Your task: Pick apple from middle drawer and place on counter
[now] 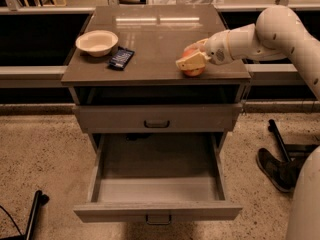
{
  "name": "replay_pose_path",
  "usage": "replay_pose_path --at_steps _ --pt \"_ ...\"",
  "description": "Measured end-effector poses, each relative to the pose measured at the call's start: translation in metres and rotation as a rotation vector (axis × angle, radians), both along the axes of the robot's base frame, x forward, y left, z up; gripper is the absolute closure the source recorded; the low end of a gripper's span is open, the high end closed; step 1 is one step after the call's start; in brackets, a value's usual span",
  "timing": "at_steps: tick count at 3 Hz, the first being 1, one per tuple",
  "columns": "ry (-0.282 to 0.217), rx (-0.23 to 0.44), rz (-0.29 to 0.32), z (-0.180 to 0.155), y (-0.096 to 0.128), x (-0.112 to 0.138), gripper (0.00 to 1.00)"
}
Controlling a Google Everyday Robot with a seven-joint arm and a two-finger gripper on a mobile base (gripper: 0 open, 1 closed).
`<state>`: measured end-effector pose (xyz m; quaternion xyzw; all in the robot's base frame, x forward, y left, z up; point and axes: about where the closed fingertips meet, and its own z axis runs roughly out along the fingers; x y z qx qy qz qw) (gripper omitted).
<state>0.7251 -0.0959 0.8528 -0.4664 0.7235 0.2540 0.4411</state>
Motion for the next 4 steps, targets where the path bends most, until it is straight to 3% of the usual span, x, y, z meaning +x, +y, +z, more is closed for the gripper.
replay_pose_path --at_steps 1,3,4 --pt "0.000 0.000 0.000 0.000 0.000 0.000 0.05" --pt "-0.007 0.000 0.003 -0.001 -0.001 -0.002 0.00" --pt "-0.048 -0.058 0.025 0.003 -0.021 -0.018 0.00"
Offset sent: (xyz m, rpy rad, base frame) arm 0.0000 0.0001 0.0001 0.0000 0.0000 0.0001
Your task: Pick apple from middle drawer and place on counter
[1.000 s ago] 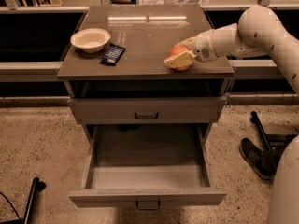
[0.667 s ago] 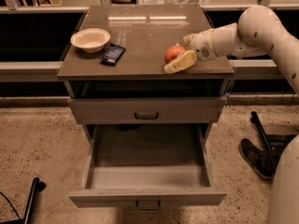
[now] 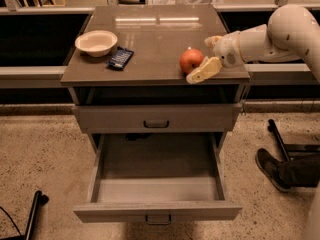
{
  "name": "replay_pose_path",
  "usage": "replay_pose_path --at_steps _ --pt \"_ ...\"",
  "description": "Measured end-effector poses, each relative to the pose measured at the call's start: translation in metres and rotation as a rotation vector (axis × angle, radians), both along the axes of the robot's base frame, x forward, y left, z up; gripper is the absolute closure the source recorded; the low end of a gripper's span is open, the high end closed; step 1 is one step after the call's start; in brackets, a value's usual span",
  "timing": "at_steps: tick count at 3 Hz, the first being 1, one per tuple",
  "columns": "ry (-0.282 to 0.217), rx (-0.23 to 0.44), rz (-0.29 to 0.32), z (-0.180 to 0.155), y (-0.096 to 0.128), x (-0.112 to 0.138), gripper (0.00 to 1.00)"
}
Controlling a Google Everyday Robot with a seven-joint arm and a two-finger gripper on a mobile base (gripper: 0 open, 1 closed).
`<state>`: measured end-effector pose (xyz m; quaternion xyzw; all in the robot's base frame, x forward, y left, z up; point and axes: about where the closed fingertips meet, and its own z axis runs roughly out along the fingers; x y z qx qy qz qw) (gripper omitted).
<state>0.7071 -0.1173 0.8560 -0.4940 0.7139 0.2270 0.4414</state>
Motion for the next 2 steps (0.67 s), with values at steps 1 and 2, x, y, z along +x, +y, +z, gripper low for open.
replay_pose_path --at_steps 1,2 --pt "-0.110 -0.025 0.009 0.0209 -0.0263 -0.0214 0.00" --pt "-0.123 -0.033 0.018 0.0193 -0.0279 -0.0220 0.00"
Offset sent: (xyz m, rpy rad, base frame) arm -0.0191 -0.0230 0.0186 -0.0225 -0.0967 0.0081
